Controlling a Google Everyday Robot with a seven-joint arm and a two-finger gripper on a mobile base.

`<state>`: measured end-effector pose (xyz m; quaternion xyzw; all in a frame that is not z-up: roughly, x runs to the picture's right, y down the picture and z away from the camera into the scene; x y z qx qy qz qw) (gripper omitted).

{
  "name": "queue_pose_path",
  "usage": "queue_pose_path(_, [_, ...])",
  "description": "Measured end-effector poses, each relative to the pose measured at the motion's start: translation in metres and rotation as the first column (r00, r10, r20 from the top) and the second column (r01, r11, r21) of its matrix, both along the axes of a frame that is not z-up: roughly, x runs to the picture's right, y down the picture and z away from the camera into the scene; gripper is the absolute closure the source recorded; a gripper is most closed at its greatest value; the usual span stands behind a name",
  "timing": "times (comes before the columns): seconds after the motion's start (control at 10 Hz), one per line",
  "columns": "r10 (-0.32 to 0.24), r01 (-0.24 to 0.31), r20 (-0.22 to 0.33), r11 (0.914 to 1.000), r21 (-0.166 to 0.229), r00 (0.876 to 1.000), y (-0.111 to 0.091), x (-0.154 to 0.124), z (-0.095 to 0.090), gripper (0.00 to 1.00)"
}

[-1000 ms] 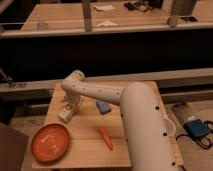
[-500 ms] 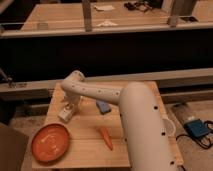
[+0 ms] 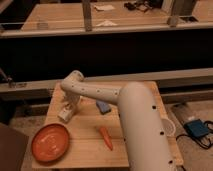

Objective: Place the bottle in the ceramic bowl

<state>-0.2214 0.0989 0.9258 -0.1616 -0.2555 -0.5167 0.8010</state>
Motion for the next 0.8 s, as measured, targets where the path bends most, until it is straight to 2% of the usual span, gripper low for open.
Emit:
queue_pose_path(0.3, [0.003, -0.003, -0.007, 0.9999, 0.012, 1.000, -0.0008, -0.0008, -0.0006, 0.53])
queue_pose_path(0.4, [0.003, -0.003, -0.007, 0.9999, 0.010, 1.000, -0.0010, -0.0013, 0.0013, 0.55])
queue_pose_path(0.6, [0.000, 0.000, -0.003, 1.0000, 0.007, 1.000, -0.0009, -0.0031, 0.0028, 0.47])
queue_pose_path(0.7, [-0.002, 0.002, -0.004, 0.9999, 0.011, 1.000, -0.0015, -0.0029, 0.0026, 0.48])
queue_pose_path(0.8, [-0.005, 0.005, -0.008, 0.9998, 0.019, 1.000, -0.0022, -0.0012, -0.0040, 0.57])
